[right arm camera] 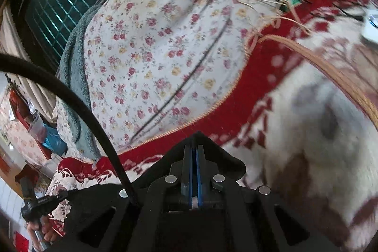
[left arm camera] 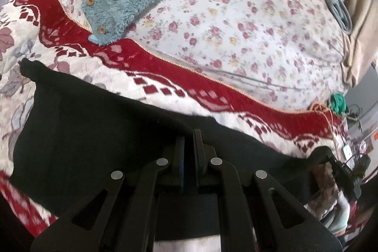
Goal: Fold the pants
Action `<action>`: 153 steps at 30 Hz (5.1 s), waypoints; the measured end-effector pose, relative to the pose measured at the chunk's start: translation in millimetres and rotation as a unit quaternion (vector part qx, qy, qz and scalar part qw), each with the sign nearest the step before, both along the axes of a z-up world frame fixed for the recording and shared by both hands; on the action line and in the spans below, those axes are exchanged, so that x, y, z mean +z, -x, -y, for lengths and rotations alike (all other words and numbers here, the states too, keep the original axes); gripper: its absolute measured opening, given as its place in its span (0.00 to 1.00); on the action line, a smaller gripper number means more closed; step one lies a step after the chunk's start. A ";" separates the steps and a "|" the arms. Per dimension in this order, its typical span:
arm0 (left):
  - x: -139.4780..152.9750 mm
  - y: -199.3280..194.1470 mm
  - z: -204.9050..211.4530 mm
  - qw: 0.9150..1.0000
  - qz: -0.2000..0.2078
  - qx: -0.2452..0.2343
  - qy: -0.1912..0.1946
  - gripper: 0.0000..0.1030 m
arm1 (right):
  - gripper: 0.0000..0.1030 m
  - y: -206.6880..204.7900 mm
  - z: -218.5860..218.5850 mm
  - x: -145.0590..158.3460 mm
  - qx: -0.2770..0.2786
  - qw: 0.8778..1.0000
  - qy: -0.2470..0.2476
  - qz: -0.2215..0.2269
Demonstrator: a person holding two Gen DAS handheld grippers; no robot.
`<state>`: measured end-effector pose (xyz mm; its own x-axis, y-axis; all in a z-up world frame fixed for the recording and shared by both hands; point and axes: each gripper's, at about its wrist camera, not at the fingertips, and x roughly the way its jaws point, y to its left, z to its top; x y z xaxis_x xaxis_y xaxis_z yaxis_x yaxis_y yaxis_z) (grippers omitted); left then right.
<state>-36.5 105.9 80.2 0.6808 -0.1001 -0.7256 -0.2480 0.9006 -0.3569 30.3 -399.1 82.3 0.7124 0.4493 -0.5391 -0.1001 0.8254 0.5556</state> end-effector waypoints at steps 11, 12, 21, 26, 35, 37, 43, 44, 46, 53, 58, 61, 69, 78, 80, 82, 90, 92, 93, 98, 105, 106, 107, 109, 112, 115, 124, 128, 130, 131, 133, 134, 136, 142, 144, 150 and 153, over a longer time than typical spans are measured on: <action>-5.2 49.4 24.8 1.000 0.015 -0.016 -0.011 0.05 | 0.01 58.5 33.7 -8.4 -0.039 0.999 -0.017 -0.012; -9.6 49.5 25.3 1.000 0.011 -0.014 -0.012 0.05 | 0.01 61.3 32.1 -11.7 -0.034 0.999 -0.018 -0.021; -33.5 45.1 11.0 1.000 -0.020 0.008 0.015 0.05 | 0.30 66.8 10.6 -44.7 -0.032 0.991 -0.074 -0.111; -34.1 43.7 8.7 0.999 -0.022 0.012 0.022 0.05 | 0.30 55.8 6.3 -65.8 -0.046 0.982 -0.115 -0.142; -33.0 39.0 4.7 0.999 -0.022 0.017 0.042 0.05 | 0.04 51.6 4.3 -68.9 -0.052 0.982 -0.155 -0.090; -27.5 42.5 5.6 0.999 -0.015 0.012 0.041 0.05 | 0.04 58.7 3.7 -53.9 -0.043 0.986 -0.143 -0.069; -5.6 65.1 14.7 1.000 0.016 -0.009 0.025 0.05 | 0.04 82.4 17.6 -24.1 -0.042 0.990 -0.129 -0.037; -5.7 67.8 15.2 0.999 0.015 -0.012 0.026 0.05 | 0.04 83.7 20.7 -24.2 -0.045 0.990 -0.128 -0.038; -9.3 74.6 17.0 0.999 0.011 -0.018 0.026 0.05 | 0.04 88.0 28.1 -28.6 -0.057 0.989 -0.124 -0.049; -45.1 83.5 9.2 0.999 -0.027 -0.002 0.043 0.05 | 0.05 73.0 5.2 -50.4 -0.060 0.990 0.034 -0.124; -38.9 96.7 -14.1 0.998 -0.011 0.023 0.057 0.05 | 0.20 79.4 3.8 -39.6 -0.076 0.989 0.056 -0.116; -29.9 106.9 -27.0 0.999 -0.004 0.037 0.032 0.10 | 0.25 89.8 -1.6 -18.7 -0.069 0.993 0.050 -0.082; -37.1 135.5 -77.4 0.994 -0.024 0.090 0.051 0.44 | 0.43 98.8 -124.2 9.9 0.142 0.990 0.019 0.022; -38.5 147.3 -110.7 0.992 -0.021 0.108 0.055 0.44 | 0.47 122.5 -328.6 -18.6 0.368 0.920 0.095 0.095; -38.1 145.5 -116.9 0.992 -0.018 0.109 0.059 0.44 | 0.48 130.2 -355.6 -22.8 0.392 0.903 0.127 0.123; -38.4 141.6 -122.6 0.992 -0.015 0.111 0.063 0.46 | 0.51 135.4 -375.4 -26.5 0.408 0.887 0.159 0.145; -44.4 125.2 -139.6 0.990 -0.010 0.119 0.075 0.48 | 0.55 136.7 -401.0 -39.2 0.420 0.860 0.239 0.164; -45.8 120.6 -140.5 0.990 -0.010 0.117 0.076 0.48 | 0.55 134.6 -406.8 -40.7 0.423 0.853 0.255 0.168; -46.7 118.8 -140.6 0.990 -0.011 0.116 0.077 0.48 | 0.55 134.3 -409.0 -41.4 0.425 0.848 0.264 0.173; -47.0 111.8 -139.5 0.991 -0.012 0.124 0.054 0.27 | 0.26 122.1 -409.1 -42.9 0.439 0.850 0.244 0.159; -28.9 119.1 -144.0 0.993 0.014 0.112 0.026 0.15 | 0.06 130.9 -404.1 -23.9 0.452 0.851 0.204 0.171; -24.0 122.7 -144.4 0.994 0.021 0.109 0.021 0.15 | 0.06 132.7 -402.6 -19.5 0.454 0.852 0.199 0.171; -20.7 125.1 -144.8 0.994 0.024 0.107 0.017 0.15 | 0.06 134.6 -401.8 -17.5 0.455 0.852 0.195 0.172; -18.2 130.9 -145.0 0.994 0.024 0.103 0.011 0.15 | 0.06 138.7 -400.1 -14.6 0.460 0.851 0.190 0.169; -27.8 136.5 -145.7 0.994 0.008 0.110 -0.004 0.15 | 0.06 145.8 -402.0 -18.9 0.466 0.849 0.188 0.165; -47.2 136.2 -149.7 0.992 -0.018 0.124 -0.004 0.15 | 0.06 153.9 -409.8 -35.1 0.466 0.849 0.192 0.156; -33.3 150.1 -158.4 0.987 -0.013 0.156 -0.025 0.34 | 0.29 136.3 -385.9 -34.3 0.434 0.888 0.115 0.103; -8.6 163.0 -160.3 0.984 0.016 0.172 -0.047 0.34 | 0.29 103.9 -355.3 -24.5 0.355 0.925 0.105 0.088; -1.0 161.5 -156.6 0.985 0.025 0.162 -0.049 0.36 | 0.29 85.7 -350.8 -25.4 0.334 0.935 0.096 0.070; 1.4 158.9 -152.7 0.986 0.029 0.155 -0.050 0.37 | 0.29 76.8 -351.3 -26.9 0.333 0.937 0.084 0.062; 1.7 152.7 -144.3 0.988 0.028 0.143 -0.053 0.37 | 0.29 65.1 -357.1 -30.8 0.331 0.939 0.076 0.050; 0.3 147.8 -139.8 0.989 0.024 0.134 -0.053 0.37 | 0.29 60.9 -361.1 -32.2 0.327 0.940 0.079 0.049; -3.2 139.9 -130.1 0.992 0.019 0.118 -0.050 0.37 | 0.29 55.0 -363.9 -32.7 0.318 0.943 0.079 0.049; -20.0 121.5 -108.5 0.995 -0.002 0.089 -0.055 0.37 | 0.29 31.2 -369.5 -44.8 0.310 0.946 0.089 0.016; -29.1 116.6 -106.7 0.995 -0.017 0.084 -0.054 0.37 | 0.29 28.0 -369.4 -49.7 0.310 0.947 0.087 0.002; -37.9 113.8 -102.2 0.994 -0.036 0.081 -0.058 0.37 | 0.30 36.6 -363.3 -45.4 0.309 0.947 0.082 0.013; -29.5 113.3 -94.2 0.995 -0.027 0.075 -0.066 0.37 | 0.30 43.5 -355.3 -38.8 0.303 0.950 0.068 0.019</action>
